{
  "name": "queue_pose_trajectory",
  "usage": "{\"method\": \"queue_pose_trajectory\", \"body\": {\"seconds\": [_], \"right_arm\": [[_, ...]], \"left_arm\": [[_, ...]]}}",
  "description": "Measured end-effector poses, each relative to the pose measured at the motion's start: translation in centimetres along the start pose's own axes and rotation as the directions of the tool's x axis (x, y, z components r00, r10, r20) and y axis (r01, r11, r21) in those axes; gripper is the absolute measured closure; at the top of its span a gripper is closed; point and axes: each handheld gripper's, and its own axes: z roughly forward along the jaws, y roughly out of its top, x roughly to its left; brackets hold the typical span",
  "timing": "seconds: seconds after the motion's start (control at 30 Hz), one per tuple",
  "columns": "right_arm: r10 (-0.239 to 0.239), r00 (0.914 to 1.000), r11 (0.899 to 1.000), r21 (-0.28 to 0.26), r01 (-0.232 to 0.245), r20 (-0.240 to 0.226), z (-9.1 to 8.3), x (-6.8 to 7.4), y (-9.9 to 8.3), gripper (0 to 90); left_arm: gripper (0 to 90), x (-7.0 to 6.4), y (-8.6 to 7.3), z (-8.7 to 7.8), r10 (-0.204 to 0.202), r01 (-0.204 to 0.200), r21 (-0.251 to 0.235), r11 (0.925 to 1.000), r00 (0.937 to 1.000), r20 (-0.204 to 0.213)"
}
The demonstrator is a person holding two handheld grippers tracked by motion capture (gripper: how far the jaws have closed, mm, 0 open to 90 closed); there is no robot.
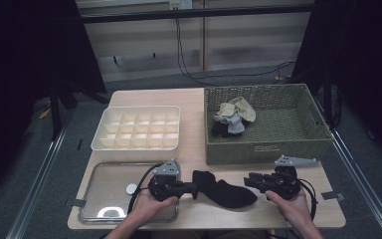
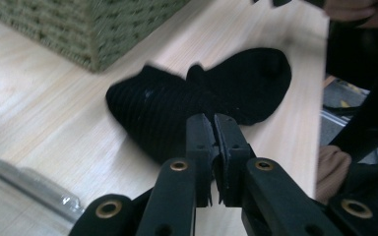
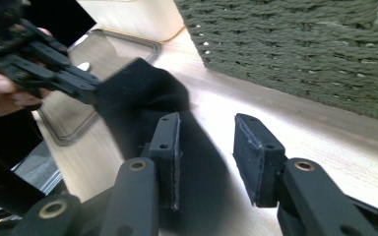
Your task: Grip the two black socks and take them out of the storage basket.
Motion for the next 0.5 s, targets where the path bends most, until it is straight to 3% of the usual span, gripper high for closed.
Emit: {"method": "queue_pose_trajectory", "body": {"seconds": [0.1, 0.2, 0.3, 0.33, 0.43, 0.5], "right_arm": [[-0.012, 0.9996, 1.000, 0.011, 0.012, -0.027, 0.2, 0.1, 0.1, 71.3], [-0.015, 0.9985, 0.998, 0.060, 0.018, -0.053, 1.3, 0.4, -0.5, 77.0], [-0.030, 0.9979, 0.992, 0.124, 0.036, -0.057, 2.4, 0.7, -1.1, 78.2], [-0.031, 0.9975, 0.990, 0.137, 0.039, -0.063, 2.7, 0.8, -1.3, 78.6], [-0.042, 0.9974, 0.985, 0.162, 0.051, -0.058, 3.0, 0.7, -1.5, 79.7], [-0.040, 0.9974, 0.982, 0.180, 0.050, -0.060, 3.3, 0.6, -1.8, 80.4]], "left_arm": [[86.0, -0.5, 0.3, -0.1, 0.023, -0.023, 0.007, 0.9997, 0.9997, -0.011], [84.3, -0.8, 0.2, 0.5, 0.026, -0.026, 0.026, 0.9993, 0.9996, 0.010], [78.4, -0.7, 0.0, 1.3, 0.022, -0.023, 0.037, 0.9991, 0.9994, 0.026], [72.7, -0.6, 0.0, 1.4, 0.018, -0.019, 0.040, 0.9990, 0.9996, 0.023], [70.9, -0.2, 0.0, 1.8, 0.002, -0.003, 0.038, 0.9993, 0.9996, 0.027], [71.7, 0.3, -0.1, 1.9, -0.002, 0.001, 0.053, 0.9986, 1.0000, 0.007]]}}
